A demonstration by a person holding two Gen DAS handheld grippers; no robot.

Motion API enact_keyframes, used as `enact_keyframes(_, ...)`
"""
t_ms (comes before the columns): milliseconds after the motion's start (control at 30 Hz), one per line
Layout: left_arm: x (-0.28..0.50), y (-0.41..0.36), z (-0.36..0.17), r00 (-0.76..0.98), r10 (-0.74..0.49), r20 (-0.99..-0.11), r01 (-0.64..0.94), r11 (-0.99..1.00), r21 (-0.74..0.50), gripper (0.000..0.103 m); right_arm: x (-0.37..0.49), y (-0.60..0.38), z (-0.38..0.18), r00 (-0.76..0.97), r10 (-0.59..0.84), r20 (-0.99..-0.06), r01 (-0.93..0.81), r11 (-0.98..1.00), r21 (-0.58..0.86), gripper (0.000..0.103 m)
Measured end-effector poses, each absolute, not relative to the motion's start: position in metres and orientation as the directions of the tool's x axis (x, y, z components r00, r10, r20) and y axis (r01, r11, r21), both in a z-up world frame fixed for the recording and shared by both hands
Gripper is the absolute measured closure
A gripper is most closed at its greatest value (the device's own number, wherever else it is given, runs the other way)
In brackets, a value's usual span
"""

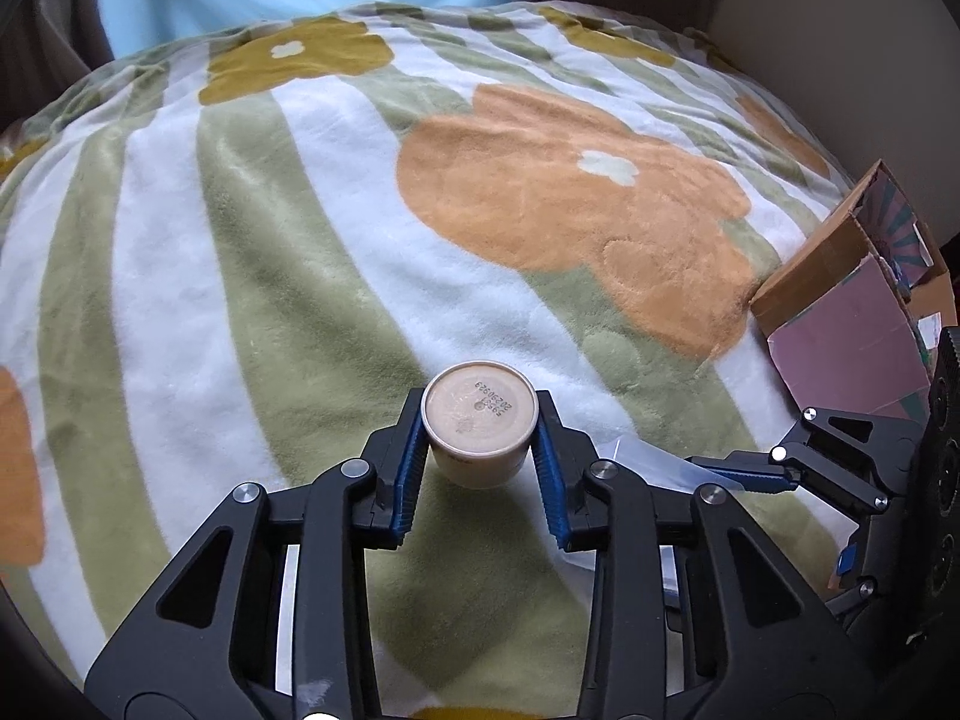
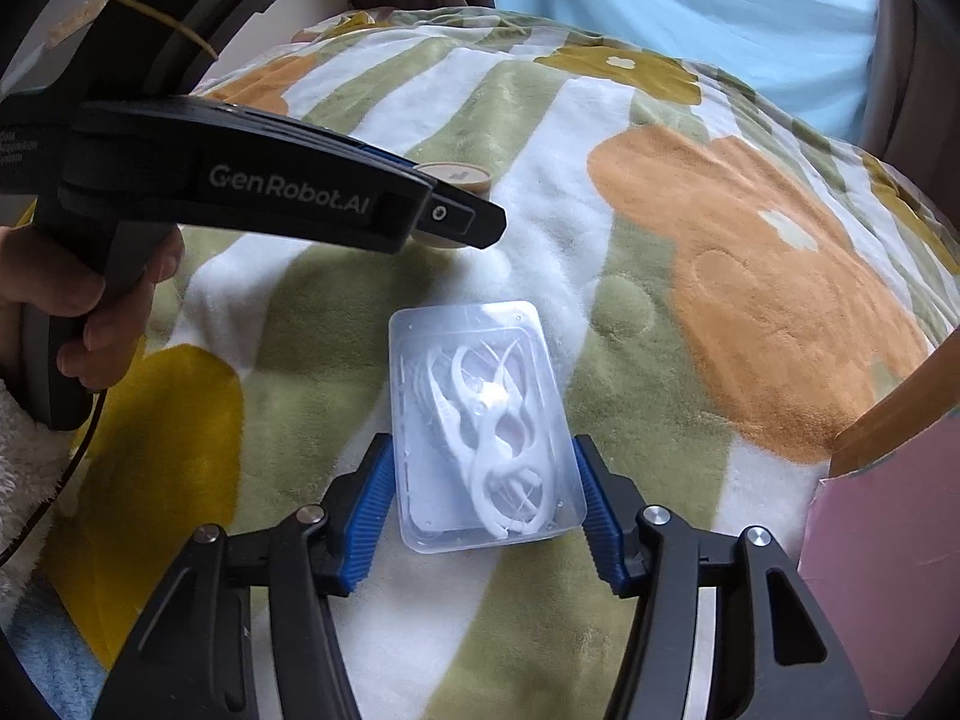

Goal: Organize objects
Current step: 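Grasp the wooden cylinder cap with the left tool while the right tool grasps the clear plastic box, then carry the wooden cap and clear plastic box into the cardboard box and release both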

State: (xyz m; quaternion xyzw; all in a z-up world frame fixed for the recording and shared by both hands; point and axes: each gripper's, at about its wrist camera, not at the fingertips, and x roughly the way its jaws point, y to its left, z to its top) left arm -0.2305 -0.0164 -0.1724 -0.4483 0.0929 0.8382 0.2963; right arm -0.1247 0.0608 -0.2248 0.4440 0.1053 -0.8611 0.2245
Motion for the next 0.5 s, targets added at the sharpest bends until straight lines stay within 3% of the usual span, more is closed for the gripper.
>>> enact_keyframes(500,-0.191,-0.028,-0.100,-0.515,0.382,-0.768,-0.549,-0.834,-0.046,0.073,-0.091,0.061,-0.162,-0.566,-0.324,-0.758,0.486,-0.874,0.011,0.051)
